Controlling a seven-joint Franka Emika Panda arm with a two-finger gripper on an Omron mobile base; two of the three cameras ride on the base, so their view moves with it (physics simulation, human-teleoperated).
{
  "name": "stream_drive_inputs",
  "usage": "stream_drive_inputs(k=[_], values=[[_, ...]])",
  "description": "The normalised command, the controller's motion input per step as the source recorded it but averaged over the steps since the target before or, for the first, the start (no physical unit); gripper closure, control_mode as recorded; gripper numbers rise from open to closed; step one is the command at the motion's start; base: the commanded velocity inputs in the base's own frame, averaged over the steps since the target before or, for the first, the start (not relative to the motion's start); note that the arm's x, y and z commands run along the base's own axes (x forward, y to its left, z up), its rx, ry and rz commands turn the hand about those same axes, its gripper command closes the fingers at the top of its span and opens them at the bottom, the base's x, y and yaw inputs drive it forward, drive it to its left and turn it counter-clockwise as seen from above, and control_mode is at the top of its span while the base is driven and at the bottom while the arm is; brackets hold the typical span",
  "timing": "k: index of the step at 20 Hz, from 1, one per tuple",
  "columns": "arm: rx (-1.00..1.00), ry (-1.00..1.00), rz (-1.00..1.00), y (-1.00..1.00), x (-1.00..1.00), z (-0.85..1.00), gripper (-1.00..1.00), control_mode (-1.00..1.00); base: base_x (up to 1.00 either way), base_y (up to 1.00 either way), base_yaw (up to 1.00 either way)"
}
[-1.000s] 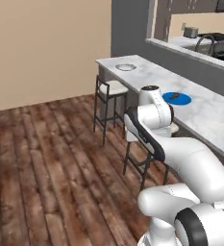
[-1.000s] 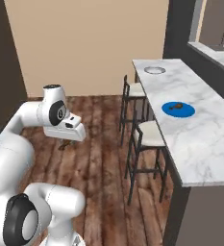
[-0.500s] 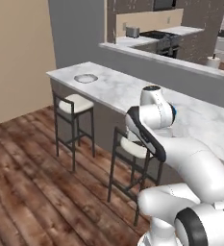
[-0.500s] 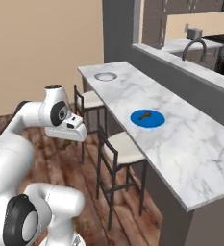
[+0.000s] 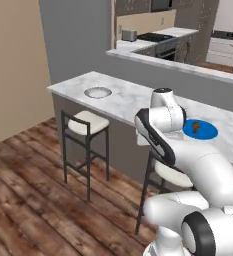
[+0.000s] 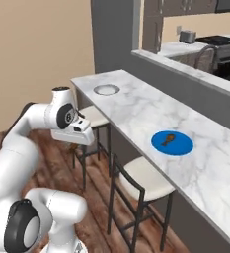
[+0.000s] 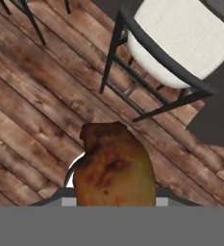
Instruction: Take the chicken drumsticks from the pan and place one on each plate on the dining counter.
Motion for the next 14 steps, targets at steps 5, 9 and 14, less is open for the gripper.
stream_drive_inputs(k=[5,9,14], values=[[0.00,0.00,0.00,0.00,0.00,0.00,1.00,1.00,0.33,1.00,-0.11],[0.00,0.00,0.00,0.00,0.00,0.00,1.00,1.00,0.50,0.96,-0.22],[0.00,0.00,0.00,0.00,0.00,0.00,1.00,1.00,0.62,0.71,-0.42]])
